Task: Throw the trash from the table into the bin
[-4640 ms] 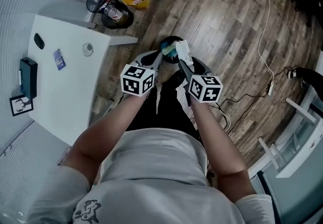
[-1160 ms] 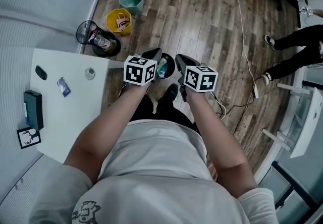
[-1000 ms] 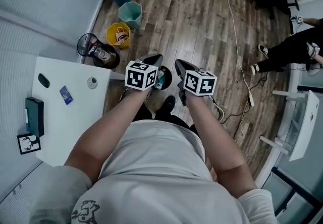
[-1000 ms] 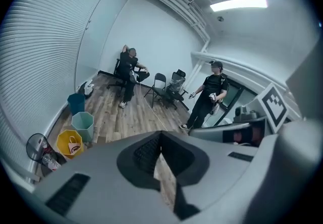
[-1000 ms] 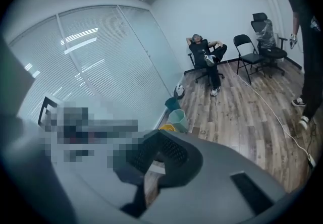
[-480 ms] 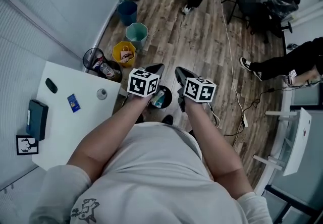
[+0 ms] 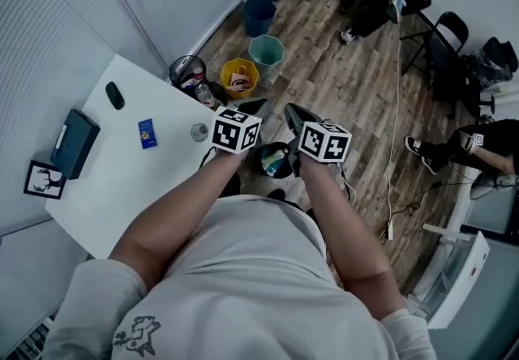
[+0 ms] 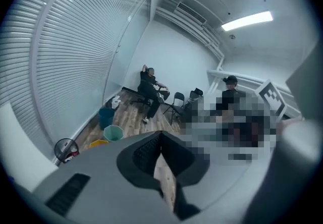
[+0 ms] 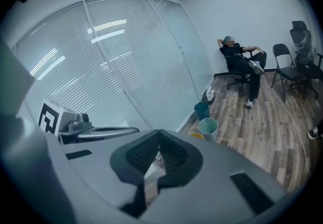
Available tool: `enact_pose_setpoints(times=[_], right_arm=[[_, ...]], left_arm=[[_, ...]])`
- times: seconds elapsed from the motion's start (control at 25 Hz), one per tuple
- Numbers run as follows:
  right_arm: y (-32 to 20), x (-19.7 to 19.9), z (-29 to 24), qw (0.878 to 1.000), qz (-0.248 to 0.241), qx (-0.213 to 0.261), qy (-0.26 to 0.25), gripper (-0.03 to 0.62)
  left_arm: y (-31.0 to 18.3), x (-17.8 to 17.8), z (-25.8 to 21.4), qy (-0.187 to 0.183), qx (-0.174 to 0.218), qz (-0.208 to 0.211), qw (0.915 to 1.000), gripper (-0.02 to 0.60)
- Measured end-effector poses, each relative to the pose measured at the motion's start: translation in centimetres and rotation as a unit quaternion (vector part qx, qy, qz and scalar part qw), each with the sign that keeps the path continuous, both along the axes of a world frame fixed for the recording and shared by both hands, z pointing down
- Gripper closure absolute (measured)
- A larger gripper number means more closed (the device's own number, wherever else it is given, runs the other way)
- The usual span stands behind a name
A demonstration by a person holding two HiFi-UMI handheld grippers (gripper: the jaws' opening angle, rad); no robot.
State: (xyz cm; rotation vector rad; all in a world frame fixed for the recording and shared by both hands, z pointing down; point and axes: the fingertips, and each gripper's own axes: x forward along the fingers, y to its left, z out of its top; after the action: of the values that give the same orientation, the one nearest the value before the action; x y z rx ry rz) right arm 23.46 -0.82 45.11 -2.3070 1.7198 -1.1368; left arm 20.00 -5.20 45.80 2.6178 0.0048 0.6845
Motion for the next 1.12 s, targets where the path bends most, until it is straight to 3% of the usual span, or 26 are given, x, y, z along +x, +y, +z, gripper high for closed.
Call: enact_pose_setpoints(times=[0.24,0.4,0.56,0.76,1.12], right_arm=[[-6.6,-5.4,0.4,0.994,-0.110,-0.005,0.002,0.588],[-10.4,-10.1,0.7,0.978,-0.207,-0.004,0.018,0.587],[-13.1,-13.2,1.0,0.958,-0.288,0.000,0.002,0.588],[-14.3,-16.8,1.3,0.931,-0.365,0.005,-0.010,0.588],[-14.8,-24.4,2.1,0.869,-0.493,-0.003,-0.036,0.588]], left_arm=[[-6.0,-5.9,0.4,-0.006,-0.004,-0.107,0.9942,0.575],[-9.2,-10.6,1.1,-0.016,-0.003,-0.189,0.9818,0.575],[-11.3,-14.4,1.2,-0.025,-0.003,-0.276,0.9609,0.575],[-11.3,-18.4,1.7,-0.028,-0.006,-0.350,0.9364,0.575],[-9.7,-26.5,2.5,-0.024,-0.006,-0.475,0.8796,0.575]])
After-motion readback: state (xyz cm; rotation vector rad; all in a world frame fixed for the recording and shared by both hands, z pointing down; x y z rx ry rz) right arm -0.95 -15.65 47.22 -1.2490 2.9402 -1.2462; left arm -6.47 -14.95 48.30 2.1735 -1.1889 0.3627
